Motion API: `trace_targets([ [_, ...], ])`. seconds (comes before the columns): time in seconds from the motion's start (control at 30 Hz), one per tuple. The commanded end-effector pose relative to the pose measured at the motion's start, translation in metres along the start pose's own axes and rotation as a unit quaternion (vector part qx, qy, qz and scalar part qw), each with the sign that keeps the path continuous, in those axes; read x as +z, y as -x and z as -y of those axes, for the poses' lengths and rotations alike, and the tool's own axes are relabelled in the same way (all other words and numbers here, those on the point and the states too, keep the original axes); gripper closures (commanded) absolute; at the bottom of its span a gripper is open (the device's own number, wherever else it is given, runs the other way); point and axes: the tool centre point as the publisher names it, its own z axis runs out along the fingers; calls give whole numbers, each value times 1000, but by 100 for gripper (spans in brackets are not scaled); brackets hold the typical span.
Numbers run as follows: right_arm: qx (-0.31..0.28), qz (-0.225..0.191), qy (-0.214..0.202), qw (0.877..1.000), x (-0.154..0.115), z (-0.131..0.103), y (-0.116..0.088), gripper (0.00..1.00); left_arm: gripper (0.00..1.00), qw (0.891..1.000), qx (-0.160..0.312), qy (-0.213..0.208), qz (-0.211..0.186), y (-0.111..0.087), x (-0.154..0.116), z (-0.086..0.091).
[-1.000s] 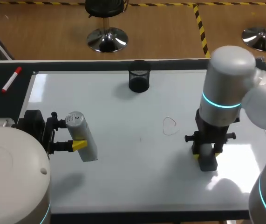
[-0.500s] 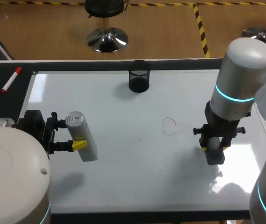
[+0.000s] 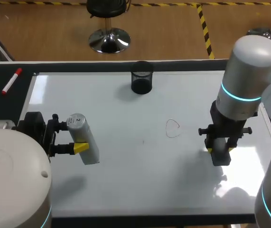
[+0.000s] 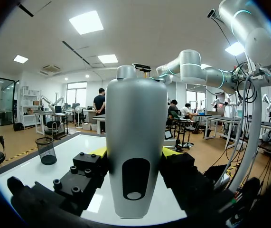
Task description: Pick up the inspection probe, press it on each red-marked spot on the whiteboard one by one, put down the probe, pick up the eraser, and wipe off all the red marks.
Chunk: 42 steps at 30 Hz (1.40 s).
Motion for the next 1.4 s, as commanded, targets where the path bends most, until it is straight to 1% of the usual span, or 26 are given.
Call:
trace_targets([
  [0.03, -1, -1, 1, 1000, -1, 1, 2, 100, 100, 1000, 0, 1, 1, -1, 0, 2],
  [0.7, -1, -1, 1, 1000, -1, 1, 2, 100, 100, 1000, 0, 1, 1, -1, 0, 2],
  [0.8, -1, -1, 1, 1000, -1, 1, 2, 100, 100, 1000, 8, -6, -7, 0, 5, 3],
  [1.0, -1, -1, 1, 1000, -1, 1, 2, 100, 100, 1000, 8, -8, -7, 9, 15, 2],
  [1.03, -1, -1, 1, 1000, -1, 1, 2, 100, 100, 1000, 6, -8, -14, 11, 17, 2],
  [1.17, -1, -1, 1, 1000, -1, 1, 2, 100, 100, 1000, 3, -6, -22, 19, 27, -1],
  [1.23, -1, -1, 1, 1000, -1, 1, 2, 100, 100, 1000, 1, 3, -24, 26, 32, -3],
  [1.4, -1, -1, 1, 1000, -1, 1, 2, 100, 100, 999, -2, -2, -38, 41, 46, -6],
])
